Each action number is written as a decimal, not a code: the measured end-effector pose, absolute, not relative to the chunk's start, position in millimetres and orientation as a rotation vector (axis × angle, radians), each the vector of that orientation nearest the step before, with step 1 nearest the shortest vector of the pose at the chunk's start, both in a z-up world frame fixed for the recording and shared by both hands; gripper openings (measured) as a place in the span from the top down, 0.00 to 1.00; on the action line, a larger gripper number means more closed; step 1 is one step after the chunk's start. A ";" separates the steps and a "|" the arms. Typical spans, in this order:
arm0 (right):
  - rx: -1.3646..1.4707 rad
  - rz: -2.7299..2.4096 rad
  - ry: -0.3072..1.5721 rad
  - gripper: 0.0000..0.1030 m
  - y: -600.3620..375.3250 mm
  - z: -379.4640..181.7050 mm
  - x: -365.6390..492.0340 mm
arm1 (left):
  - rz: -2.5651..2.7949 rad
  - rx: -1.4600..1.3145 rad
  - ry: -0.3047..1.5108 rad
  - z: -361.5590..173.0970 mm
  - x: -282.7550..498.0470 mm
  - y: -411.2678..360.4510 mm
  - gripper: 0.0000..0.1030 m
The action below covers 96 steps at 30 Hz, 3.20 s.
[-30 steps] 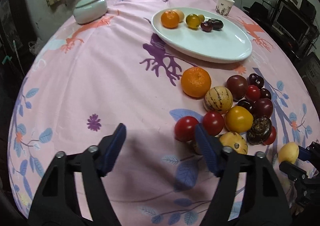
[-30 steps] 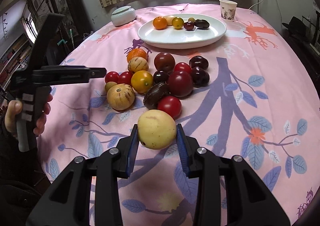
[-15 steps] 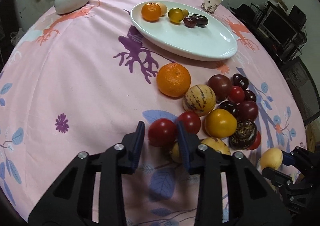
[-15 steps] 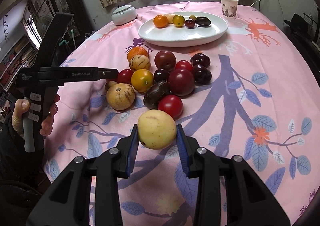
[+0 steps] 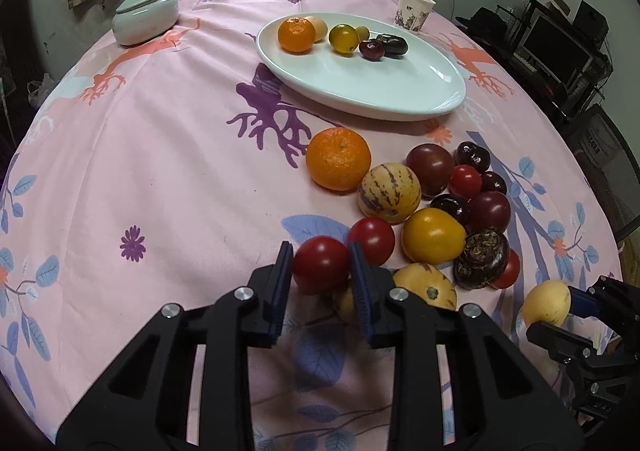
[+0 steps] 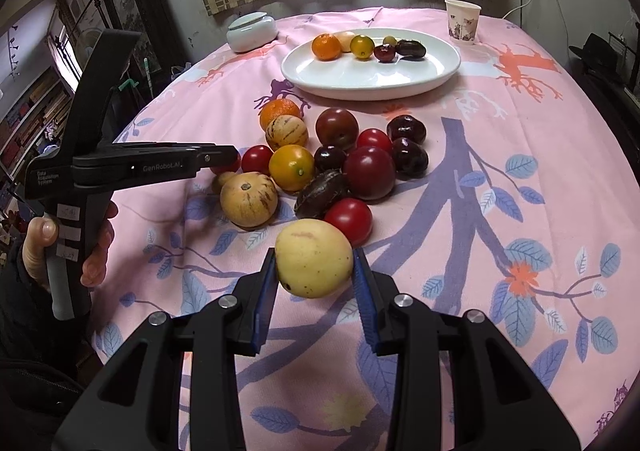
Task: Organize fruits
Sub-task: 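Carry both fruits onto the white plate and open both tools, then withdraw both tools from the plate back over the fruit cluster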
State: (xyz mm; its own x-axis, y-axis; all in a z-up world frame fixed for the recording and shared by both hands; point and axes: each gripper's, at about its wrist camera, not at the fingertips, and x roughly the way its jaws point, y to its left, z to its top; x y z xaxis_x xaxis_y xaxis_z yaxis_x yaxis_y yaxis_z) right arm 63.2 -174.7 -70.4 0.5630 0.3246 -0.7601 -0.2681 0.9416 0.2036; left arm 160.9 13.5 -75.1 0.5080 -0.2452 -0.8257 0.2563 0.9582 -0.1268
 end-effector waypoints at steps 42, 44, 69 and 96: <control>-0.105 0.262 0.899 0.64 -192.5 -43.8 315.7 | -0.261 0.108 0.948 -23.4 350.2 -58.2 0.72; -0.116 0.249 0.934 0.64 -195.9 -55.2 336.0 | -0.259 0.101 0.970 -31.6 364.8 -60.7 0.72; -0.210 0.175 0.816 0.39 -204.3 -17.1 284.4 | -0.261 0.066 0.864 21.9 312.7 -31.9 0.21; -0.140 0.276 0.791 0.01 -170.7 -52.7 51.9 | -0.135 -0.006 0.812 -41.7 51.8 52.4 0.05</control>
